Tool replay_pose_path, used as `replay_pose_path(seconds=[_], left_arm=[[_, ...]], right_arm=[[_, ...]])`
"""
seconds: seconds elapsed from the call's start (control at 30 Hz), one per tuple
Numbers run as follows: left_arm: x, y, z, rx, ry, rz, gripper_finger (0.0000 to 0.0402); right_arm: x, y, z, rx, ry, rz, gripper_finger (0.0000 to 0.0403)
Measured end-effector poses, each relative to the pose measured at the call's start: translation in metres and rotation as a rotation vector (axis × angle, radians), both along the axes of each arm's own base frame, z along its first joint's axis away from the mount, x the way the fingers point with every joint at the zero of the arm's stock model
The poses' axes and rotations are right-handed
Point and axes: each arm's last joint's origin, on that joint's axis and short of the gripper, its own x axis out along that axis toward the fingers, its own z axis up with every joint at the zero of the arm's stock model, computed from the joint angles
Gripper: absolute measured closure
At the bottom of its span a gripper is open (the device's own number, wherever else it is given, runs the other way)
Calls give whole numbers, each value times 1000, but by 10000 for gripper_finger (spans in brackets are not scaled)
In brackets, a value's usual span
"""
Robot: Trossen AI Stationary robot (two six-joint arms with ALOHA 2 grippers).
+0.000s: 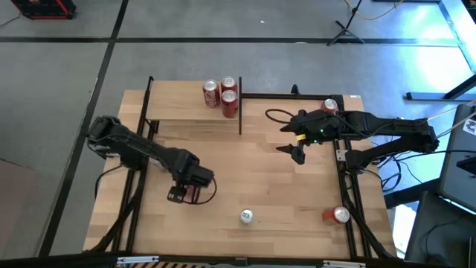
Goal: Place canned beverage on shelf
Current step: Put the red white soda can on the shelf aligned with the other red white soda can
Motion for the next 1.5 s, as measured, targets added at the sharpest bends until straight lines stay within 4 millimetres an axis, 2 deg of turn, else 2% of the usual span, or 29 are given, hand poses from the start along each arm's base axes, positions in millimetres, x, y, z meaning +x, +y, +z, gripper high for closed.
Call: replay_pose_path(seconds=[0.17, 0.43, 0.8, 0.93, 1.1, 1.27, 1.37, 1.5], left_arm=[[17, -1, 15, 6, 35, 2, 125], [33, -8, -1, 9, 72, -64, 90], [31, -19, -4, 39, 78, -89, 48], [29, -18, 12, 93, 90, -62, 42], [27, -16, 49, 95, -29, 182, 41], [7, -24, 81, 101, -177, 548, 41], [-12, -37, 99, 95, -330, 794, 41], [-30, -67, 108, 12, -493, 1039, 41]], right_arm=[[1, 0, -1, -4, 3, -9, 56], [8, 0, -6, -8, 26, -7, 56], [9, 0, -9, -49, 52, 27, 56], [9, 0, -9, -68, 54, 43, 56], [9, 0, -9, -72, 55, 46, 56], [12, 0, -8, -68, 41, 43, 56], [17, 0, -9, -71, 23, 47, 56], [30, 0, -13, -85, 0, 71, 56]])
